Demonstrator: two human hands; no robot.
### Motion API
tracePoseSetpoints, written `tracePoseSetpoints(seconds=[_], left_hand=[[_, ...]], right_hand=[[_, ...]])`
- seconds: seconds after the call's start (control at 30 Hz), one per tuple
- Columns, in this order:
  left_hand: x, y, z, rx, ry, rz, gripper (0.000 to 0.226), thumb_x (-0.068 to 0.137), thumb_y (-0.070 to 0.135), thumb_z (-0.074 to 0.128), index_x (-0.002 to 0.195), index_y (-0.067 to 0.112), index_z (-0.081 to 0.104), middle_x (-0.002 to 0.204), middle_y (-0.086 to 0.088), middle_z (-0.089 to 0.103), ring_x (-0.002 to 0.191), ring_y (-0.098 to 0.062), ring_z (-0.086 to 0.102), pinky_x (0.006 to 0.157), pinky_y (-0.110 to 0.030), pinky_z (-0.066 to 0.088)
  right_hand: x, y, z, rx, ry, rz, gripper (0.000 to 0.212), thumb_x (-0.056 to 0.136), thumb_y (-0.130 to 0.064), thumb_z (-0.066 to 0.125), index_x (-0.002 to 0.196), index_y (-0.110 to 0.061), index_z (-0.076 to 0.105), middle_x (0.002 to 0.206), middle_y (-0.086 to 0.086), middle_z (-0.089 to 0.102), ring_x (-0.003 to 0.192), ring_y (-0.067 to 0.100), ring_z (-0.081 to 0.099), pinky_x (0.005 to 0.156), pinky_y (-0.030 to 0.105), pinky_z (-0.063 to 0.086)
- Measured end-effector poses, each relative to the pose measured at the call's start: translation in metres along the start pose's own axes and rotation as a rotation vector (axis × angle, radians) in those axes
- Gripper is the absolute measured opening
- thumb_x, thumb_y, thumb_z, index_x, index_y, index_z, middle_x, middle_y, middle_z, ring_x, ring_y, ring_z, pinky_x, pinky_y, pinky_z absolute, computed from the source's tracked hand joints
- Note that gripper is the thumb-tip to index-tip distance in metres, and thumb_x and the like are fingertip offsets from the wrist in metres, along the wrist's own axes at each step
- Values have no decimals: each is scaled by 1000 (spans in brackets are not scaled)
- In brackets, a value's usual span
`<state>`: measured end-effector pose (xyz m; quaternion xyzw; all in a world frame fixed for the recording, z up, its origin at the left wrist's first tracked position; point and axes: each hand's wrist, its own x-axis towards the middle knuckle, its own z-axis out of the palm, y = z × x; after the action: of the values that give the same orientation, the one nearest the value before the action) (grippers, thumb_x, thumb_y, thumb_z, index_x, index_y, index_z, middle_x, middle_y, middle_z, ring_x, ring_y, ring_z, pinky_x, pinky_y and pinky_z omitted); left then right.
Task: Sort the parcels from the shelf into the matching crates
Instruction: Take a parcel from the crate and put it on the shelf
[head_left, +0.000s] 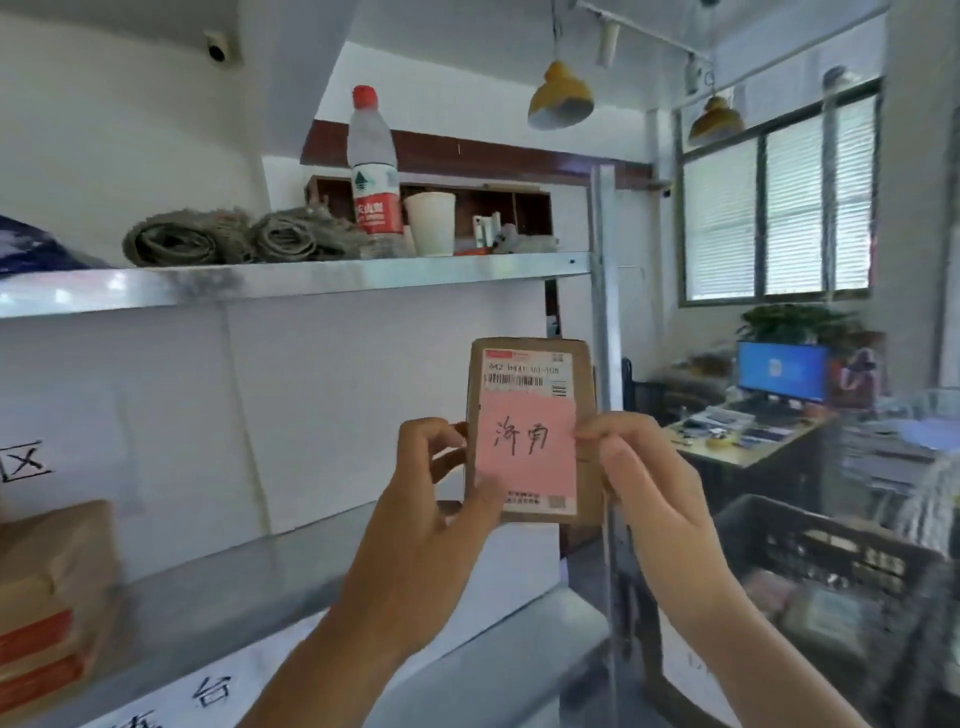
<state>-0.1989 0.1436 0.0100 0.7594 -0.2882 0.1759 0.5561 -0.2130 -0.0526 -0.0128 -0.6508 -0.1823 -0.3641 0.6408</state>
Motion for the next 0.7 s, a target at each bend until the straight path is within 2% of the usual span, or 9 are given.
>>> tracePoseSetpoints(seconds=[0.1, 0.17, 0.23, 0.33, 0.4, 0.47, 0.6, 0.7], left_hand=[[-5, 15, 76, -20, -13, 4, 62, 88, 51, 60, 137, 65, 25, 130, 46, 53, 132, 2, 54, 107, -35, 56], [-8, 21, 121, -26, -36, 21, 69, 90, 51, 60, 141, 70, 18, 132, 48, 50, 134, 5, 51, 111, -36, 53], [-10, 28, 159, -30, -66, 23, 72, 84, 53, 60, 136, 76, 17, 130, 51, 50, 130, 10, 51, 107, -26, 54], [-12, 31, 206, -22, -127, 30, 74, 83, 48, 64, 129, 82, 16, 124, 58, 48, 124, 23, 48, 98, -10, 50], [-11, 28, 237, -41, -162, 43, 75, 86, 42, 69, 131, 77, 21, 129, 49, 54, 123, 21, 51, 97, -10, 52], [-6, 24, 266, -64, -207, 53, 72, 86, 44, 70, 134, 73, 25, 136, 37, 57, 125, 14, 56, 95, -12, 54], [17, 7, 315, -140, -312, 101, 75, 89, 38, 73, 150, 46, 31, 140, 31, 56, 127, 11, 57, 96, -14, 54], [46, -17, 343, -163, -381, 126, 81, 89, 34, 78, 155, 38, 31, 145, 26, 57, 129, 9, 56, 102, -25, 57]], right_hand=[[-10, -4, -73, -75, -2, -42, 16, 94, -21, 62, 110, -18, 65, 124, 6, 62, 121, 19, 65, 87, 41, 64], [-18, -5, -116, -89, -11, -24, 20, 96, -8, 64, 110, -23, 63, 127, 8, 61, 124, 19, 63, 91, 36, 63], [-26, -7, -153, -131, 10, 6, 34, 96, 2, 65, 109, -29, 63, 129, 5, 60, 125, 13, 63, 93, 29, 61], [-37, -9, -192, -187, 50, 87, 34, 94, -3, 71, 118, -24, 60, 132, -1, 54, 118, 0, 64, 83, 23, 62], [-43, -3, -212, -248, 104, 141, 41, 92, -11, 76, 125, -26, 57, 133, -5, 49, 116, -5, 63, 78, 23, 63], [-43, 6, -233, -344, 161, 178, 52, 89, -21, 80, 131, -34, 53, 134, -9, 45, 114, -7, 61, 79, 19, 62], [-27, 24, -274, -554, 206, 228, 70, 83, -37, 84, 140, -41, 45, 136, -5, 42, 112, 7, 63, 76, 13, 58], [-8, 43, -296, -684, 233, 287, 74, 81, -45, 85, 140, -48, 41, 133, -7, 40, 112, 13, 61, 73, 16, 60]])
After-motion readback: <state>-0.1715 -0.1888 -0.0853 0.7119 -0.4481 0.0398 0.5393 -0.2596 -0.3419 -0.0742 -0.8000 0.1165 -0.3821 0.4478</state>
